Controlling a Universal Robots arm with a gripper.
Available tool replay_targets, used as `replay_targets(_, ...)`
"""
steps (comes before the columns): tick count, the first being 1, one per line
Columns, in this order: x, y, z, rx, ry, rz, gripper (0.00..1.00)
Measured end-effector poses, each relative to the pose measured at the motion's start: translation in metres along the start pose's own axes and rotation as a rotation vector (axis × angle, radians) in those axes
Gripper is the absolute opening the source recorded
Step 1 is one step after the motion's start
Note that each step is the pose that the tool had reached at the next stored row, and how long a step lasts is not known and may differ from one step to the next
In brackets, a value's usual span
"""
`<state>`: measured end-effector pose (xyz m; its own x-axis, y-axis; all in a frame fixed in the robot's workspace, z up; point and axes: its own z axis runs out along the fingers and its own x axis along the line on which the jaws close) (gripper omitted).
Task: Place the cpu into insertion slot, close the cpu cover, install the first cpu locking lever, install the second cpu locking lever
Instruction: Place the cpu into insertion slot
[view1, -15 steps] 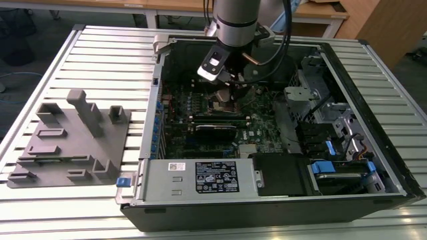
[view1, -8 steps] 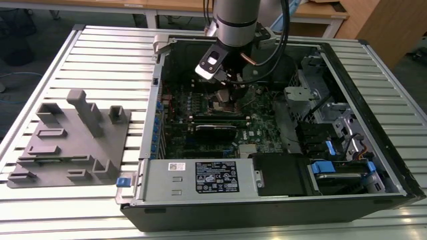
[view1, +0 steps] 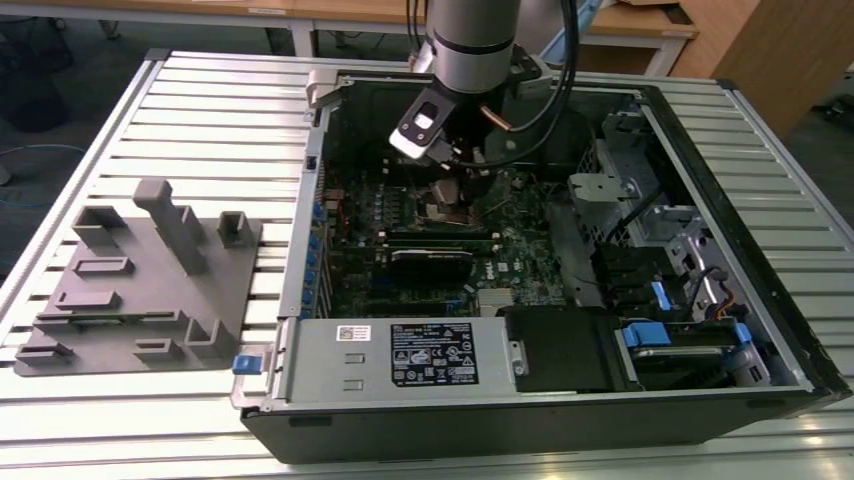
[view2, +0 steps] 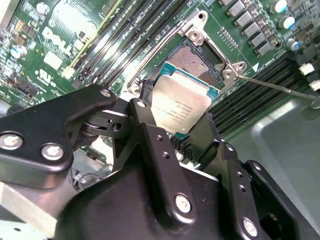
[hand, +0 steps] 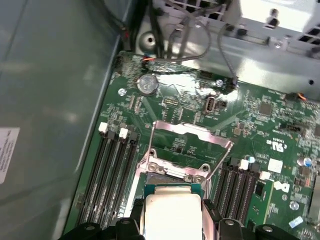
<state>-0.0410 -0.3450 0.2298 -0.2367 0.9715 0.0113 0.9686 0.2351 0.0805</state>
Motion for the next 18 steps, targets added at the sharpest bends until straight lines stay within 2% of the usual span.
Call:
replay_targets(12,-0.0001,-0.0002,0.0016,-0.0023,-0.0177,0.218,0.54)
replay_targets(18,0.0005,-0.0016,0.0031,-0.0026,-0.0187,0.232,0.54)
